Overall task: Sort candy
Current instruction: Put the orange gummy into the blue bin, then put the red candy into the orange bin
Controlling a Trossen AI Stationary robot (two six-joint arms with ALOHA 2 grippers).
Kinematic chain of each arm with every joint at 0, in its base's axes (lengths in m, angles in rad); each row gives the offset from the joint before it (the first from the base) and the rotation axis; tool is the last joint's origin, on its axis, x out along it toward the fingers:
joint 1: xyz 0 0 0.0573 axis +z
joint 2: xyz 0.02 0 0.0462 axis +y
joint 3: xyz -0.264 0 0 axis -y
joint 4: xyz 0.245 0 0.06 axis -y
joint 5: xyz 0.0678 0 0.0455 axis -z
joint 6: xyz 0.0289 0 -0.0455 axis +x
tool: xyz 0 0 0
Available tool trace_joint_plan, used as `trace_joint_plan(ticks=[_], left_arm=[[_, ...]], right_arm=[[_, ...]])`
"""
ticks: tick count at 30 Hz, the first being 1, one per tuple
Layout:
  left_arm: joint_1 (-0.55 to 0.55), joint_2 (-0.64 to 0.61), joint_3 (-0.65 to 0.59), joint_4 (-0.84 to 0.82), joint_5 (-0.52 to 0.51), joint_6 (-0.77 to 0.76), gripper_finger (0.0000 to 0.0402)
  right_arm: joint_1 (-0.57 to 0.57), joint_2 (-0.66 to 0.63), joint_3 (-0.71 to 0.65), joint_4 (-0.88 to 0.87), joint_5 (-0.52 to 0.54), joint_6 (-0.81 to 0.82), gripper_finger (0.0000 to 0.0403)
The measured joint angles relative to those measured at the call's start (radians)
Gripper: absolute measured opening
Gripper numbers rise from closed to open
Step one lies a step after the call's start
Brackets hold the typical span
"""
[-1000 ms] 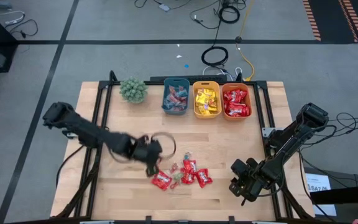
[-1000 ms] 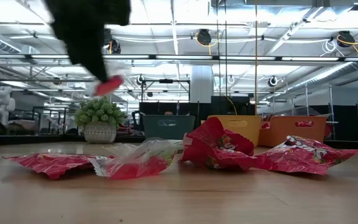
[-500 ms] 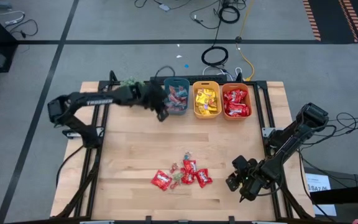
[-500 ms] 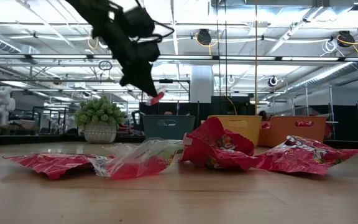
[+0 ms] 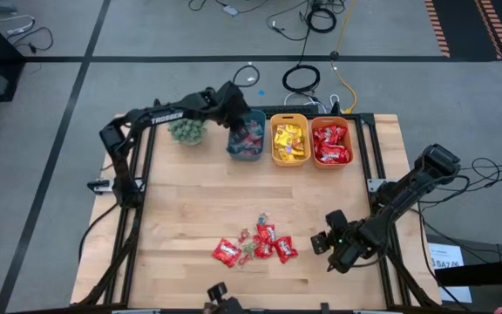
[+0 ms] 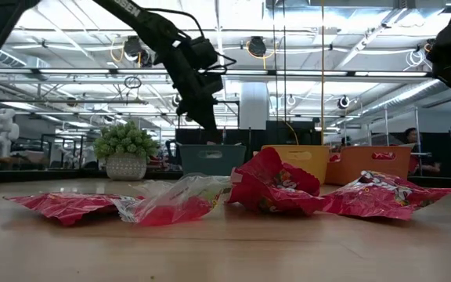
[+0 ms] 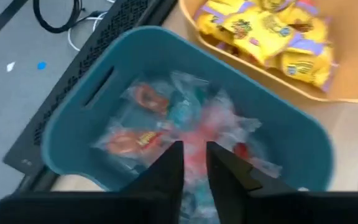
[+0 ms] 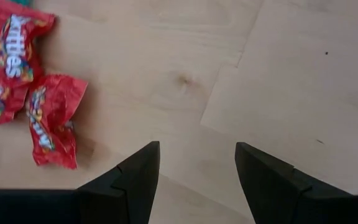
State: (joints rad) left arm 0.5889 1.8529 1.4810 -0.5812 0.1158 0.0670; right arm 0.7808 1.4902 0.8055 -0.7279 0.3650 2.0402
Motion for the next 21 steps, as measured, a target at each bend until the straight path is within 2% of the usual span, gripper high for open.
trace_joint_plan(ticks=[6, 17, 21], left_arm=[[0.021, 0.031, 0.063, -0.037, -0.004, 0.079, 0.0117], [0.02, 0.026, 0.077, -0.089, -0.057, 0.063, 0.0123], [0.0, -0.001, 0.077, -0.151, -0.055, -0.046, 0.0123]], right_arm=[[-0.027, 0.0, 0.0, -0.008, 0.001, 0.017, 0.0201], [-0.062, 0.0, 0.0, -0.034, 0.001, -0.017, 0.0201], [-0.062, 0.0, 0.0, -0.032, 0.001, -0.043, 0.0201]])
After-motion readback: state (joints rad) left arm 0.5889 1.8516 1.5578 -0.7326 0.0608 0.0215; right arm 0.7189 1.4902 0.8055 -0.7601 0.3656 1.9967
